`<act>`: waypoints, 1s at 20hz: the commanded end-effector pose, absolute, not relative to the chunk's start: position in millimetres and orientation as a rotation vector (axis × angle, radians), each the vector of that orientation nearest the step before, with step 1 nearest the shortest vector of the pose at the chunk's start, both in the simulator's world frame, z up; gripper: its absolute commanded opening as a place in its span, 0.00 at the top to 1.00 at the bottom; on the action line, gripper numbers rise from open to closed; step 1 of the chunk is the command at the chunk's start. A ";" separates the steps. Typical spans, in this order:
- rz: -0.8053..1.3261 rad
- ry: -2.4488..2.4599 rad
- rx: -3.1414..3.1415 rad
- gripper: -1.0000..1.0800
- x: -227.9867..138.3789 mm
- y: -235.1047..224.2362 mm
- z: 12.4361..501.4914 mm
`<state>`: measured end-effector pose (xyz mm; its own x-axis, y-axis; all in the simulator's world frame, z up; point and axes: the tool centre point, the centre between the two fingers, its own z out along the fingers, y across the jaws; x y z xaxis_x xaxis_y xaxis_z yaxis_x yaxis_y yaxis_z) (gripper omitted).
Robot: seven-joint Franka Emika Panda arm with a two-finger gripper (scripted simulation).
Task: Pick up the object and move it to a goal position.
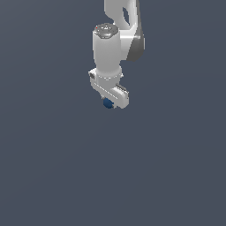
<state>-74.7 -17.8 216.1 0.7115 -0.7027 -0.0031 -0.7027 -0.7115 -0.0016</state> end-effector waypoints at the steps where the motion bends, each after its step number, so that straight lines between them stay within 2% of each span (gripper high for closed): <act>1: 0.003 1.192 -2.903 1.00 -85.2 -29.2 239.7; 11: 0.002 1.194 -2.904 1.00 -121.5 -71.9 326.6; 20: 0.001 1.194 -2.905 1.00 -138.6 -94.6 374.0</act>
